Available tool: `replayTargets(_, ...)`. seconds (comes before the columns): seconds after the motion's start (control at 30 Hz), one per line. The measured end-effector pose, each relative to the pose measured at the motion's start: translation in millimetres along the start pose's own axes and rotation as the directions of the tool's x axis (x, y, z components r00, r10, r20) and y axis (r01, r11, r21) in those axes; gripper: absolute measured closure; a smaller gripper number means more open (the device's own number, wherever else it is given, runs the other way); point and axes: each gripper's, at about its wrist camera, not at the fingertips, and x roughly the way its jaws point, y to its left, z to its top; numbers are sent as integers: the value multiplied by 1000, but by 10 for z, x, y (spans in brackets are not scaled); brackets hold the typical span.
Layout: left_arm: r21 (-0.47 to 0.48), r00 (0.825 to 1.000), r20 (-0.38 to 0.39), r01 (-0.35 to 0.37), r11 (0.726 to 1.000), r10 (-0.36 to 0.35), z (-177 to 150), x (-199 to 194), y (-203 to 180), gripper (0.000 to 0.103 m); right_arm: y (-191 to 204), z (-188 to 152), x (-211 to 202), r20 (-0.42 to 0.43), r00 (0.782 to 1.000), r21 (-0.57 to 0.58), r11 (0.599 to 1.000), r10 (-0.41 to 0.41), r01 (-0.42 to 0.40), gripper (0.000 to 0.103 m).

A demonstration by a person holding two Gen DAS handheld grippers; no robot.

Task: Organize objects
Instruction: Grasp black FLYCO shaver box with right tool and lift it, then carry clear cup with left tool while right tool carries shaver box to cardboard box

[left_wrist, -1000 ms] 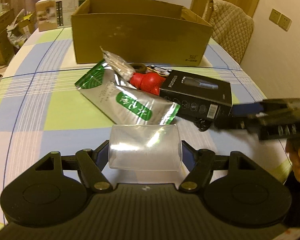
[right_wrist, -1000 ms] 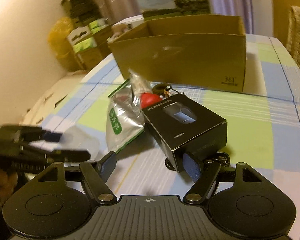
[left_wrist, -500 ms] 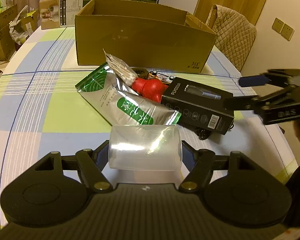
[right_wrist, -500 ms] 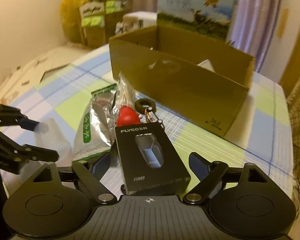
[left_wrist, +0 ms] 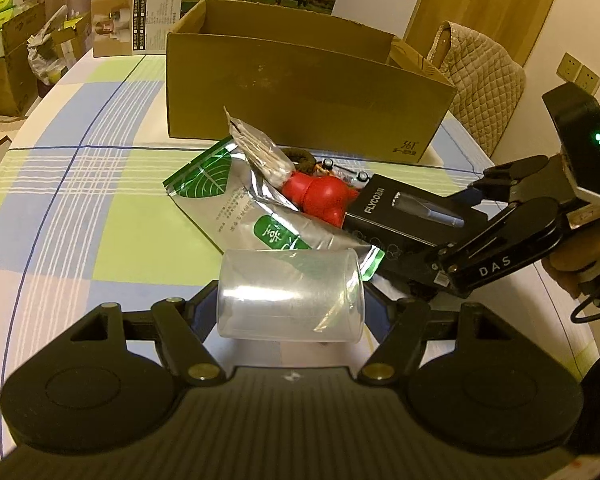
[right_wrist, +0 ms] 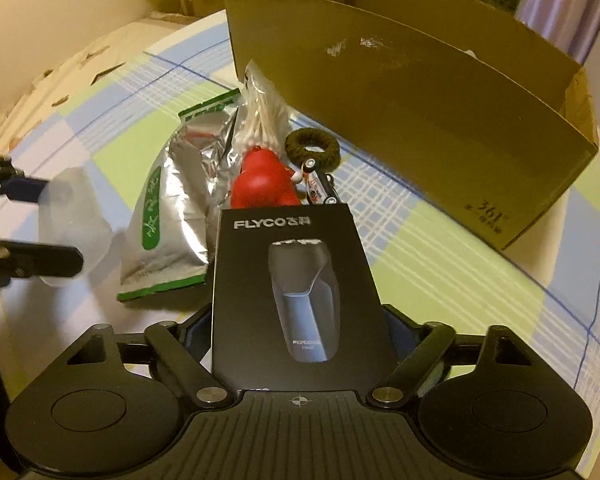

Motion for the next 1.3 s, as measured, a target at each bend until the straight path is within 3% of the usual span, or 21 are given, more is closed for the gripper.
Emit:
replayTargets(0.27, 12, 1000, -13, 1, 1000, -1, -46, -21, -32, 35, 217, -191, -335, 42, 996, 123, 990, -80, 74, 27)
replayTargets(0.67, 52, 1000, -13, -24, 998, 24, -84, -170, -93, 35, 452, -564, -709, 109, 985, 304, 948, -132, 94, 27)
replayTargets(1.3, 79, 999, 3, -45, 996, 45, -32, -454, -170, 35, 648, -679, -1076, 145, 974, 365, 924, -174, 111, 27)
